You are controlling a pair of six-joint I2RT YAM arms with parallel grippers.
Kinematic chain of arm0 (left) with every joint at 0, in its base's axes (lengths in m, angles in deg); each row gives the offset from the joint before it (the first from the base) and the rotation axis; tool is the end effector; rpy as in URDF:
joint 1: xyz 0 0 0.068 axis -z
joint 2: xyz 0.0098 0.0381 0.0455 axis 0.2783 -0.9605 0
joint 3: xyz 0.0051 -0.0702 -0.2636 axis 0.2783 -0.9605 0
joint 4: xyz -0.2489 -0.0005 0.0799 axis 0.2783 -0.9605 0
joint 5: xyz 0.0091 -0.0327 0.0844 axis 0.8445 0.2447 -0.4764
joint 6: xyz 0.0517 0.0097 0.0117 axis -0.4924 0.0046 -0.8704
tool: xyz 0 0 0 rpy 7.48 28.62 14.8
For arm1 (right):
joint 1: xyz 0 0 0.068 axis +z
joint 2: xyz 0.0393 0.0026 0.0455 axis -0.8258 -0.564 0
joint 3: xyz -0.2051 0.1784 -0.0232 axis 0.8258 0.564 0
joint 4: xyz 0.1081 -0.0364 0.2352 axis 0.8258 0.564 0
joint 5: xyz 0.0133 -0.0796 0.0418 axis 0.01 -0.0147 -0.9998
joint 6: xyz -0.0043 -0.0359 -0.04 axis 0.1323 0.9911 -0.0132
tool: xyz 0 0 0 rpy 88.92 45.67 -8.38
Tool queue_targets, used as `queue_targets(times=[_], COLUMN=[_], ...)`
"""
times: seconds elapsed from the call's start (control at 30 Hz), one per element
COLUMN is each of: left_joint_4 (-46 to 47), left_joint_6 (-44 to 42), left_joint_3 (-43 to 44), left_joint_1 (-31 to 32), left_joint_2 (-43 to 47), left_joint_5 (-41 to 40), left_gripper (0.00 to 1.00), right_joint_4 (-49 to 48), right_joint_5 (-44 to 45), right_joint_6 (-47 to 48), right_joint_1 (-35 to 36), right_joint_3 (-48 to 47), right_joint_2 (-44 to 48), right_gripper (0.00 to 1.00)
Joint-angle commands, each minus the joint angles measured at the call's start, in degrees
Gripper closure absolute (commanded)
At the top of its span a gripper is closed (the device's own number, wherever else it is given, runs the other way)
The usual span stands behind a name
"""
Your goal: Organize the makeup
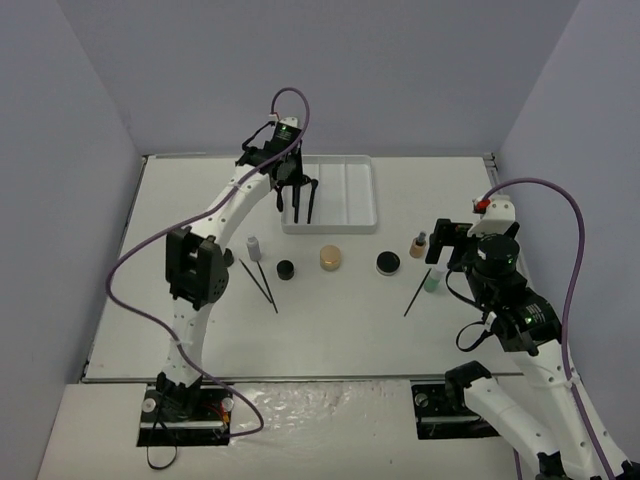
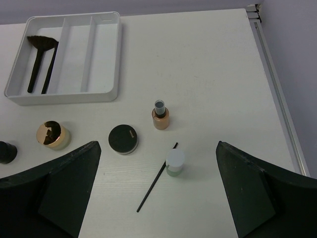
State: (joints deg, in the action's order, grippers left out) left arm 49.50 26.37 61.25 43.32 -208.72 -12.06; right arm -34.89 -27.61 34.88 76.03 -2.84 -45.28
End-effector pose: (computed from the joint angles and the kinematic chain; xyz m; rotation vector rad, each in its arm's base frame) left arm 0.4391 -0.2227 0.3339 -0.0469 2.2422 -0.4521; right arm 0.1457 0.0447 0.3839 0.0175 1.6841 0.1718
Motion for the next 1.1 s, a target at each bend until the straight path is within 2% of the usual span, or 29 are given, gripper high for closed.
queue_targets(times=[0.0,0.1,0.2,0.37,0.57,0.63,0.7,0.87,0.9,1.07], left_joint_4=[-0.1,0.1,1.1,2.0,0.2,-0.6,-0.8,0.5,0.6,1.1], left_joint_6=[-1.9,-1.9,-1.4,-1.2,0.8,2.8,5.2,12.1,13.4,21.3], left_joint_3=[9.3,12.1,13.4,13.9,10.9,6.7,-3.2,-21.5,-28.0,-46.3], left_joint_1=[-0.5,-1.1,-1.7,-2.0,-1.7,-1.3,-0.6,0.6,0.5,0.7], left_joint_2=[-8.0,-12.0,-14.4,-14.8,-8.4,-2.0,4.1,19.4,22.0,35.1], left_joint_5=[2.8,1.9,1.5,0.8,-0.7,-2.1,-4.4,-7.9,-8.3,-10.3], left_gripper=[0.99,0.95,0.86,0.56,0.49,0.49,0.49,0.49,0.49,0.49], right_joint_4=[-2.9,-2.8,-2.9,-2.8,-2.8,-2.8,-2.9,-3.0,-3.1,-3.3], right_joint_5=[3.2,3.9,4.5,4.9,4.5,4.1,3.5,1.2,0.8,-2.4], right_joint_6=[1.3,1.7,1.8,1.9,2.1,2.2,2.2,1.9,1.8,0.8], right_joint_1=[0.4,0.4,0.4,0.4,0.4,0.4,0.4,0.4,0.4,0.4], right_joint_3=[-1.6,-1.4,-1.3,-1.3,-1.5,-1.7,-1.8,-1.5,-1.4,-0.9], right_joint_2=[-1.3,-1.5,-1.8,-2.0,-1.7,-1.5,-1.1,0.1,0.3,1.1], right_gripper=[0.00,0.00,0.00,0.00,0.00,0.00,0.00,0.00,0.00,0.00])
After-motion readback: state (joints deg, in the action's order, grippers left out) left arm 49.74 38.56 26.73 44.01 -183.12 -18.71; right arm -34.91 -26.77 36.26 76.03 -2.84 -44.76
